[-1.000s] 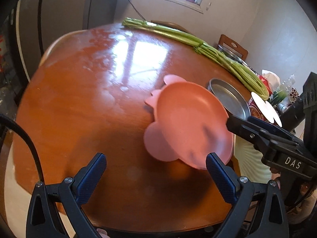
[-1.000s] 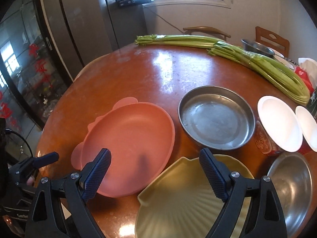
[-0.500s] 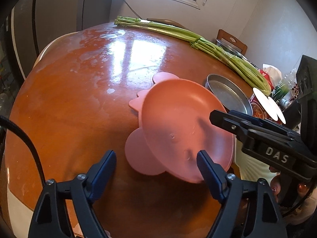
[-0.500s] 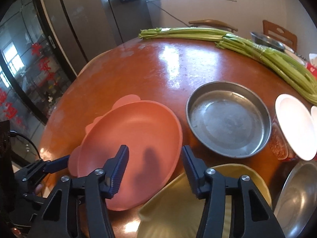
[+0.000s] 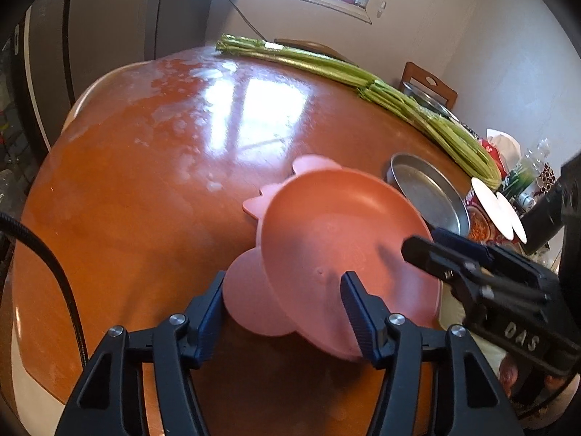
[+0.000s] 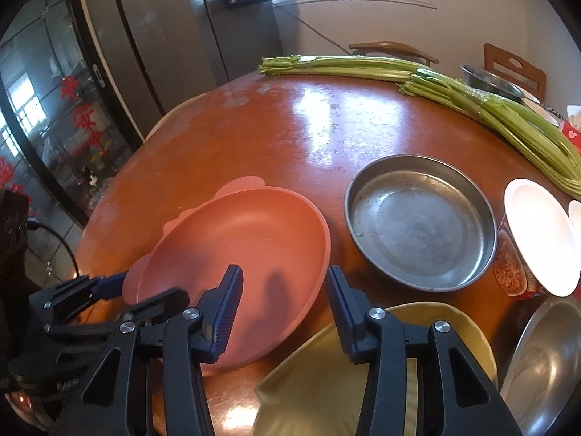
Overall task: Organize plates and bowls
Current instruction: 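Grasp the rim of the pink eared bowl with the left tool and lift, then carry the pink bowl aside and lower it onto the table with the left tool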
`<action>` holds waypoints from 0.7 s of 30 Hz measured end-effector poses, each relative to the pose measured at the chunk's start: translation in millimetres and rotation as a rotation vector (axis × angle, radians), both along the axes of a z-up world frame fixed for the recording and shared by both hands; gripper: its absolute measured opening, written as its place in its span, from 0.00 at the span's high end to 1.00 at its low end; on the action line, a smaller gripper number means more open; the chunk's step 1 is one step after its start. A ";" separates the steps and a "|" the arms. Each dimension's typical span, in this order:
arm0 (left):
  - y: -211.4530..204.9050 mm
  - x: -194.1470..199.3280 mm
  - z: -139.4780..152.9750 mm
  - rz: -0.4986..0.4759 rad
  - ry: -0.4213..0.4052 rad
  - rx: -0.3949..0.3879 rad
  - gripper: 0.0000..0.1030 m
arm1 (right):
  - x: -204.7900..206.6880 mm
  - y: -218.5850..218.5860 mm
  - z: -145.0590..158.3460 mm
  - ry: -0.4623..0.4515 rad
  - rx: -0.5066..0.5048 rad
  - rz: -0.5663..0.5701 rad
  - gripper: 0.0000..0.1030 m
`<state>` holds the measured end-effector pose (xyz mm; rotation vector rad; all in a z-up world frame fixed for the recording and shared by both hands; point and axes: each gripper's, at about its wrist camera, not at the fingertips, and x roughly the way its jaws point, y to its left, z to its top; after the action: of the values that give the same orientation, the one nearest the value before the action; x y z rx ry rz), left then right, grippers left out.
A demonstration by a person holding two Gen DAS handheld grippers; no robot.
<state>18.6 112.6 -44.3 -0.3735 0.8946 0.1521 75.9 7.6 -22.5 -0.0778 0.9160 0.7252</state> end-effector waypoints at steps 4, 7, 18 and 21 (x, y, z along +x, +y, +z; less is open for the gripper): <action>8.1 1.3 5.3 0.013 -0.014 0.017 0.40 | -6.5 4.1 4.9 -0.016 0.007 0.015 0.52; 12.0 2.2 7.8 0.018 -0.021 0.036 0.40 | -10.9 7.3 7.6 -0.031 0.009 0.019 0.52; 33.2 27.8 4.6 0.021 -0.013 0.047 0.40 | -13.3 18.5 13.3 -0.058 0.012 0.012 0.51; 39.7 35.8 3.8 0.026 -0.011 0.048 0.40 | -12.7 23.8 12.4 -0.061 0.004 0.010 0.51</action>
<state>54.4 152.3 -40.6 -0.3411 0.8739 0.1953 63.2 31.4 -10.1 -0.0999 0.8568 0.7300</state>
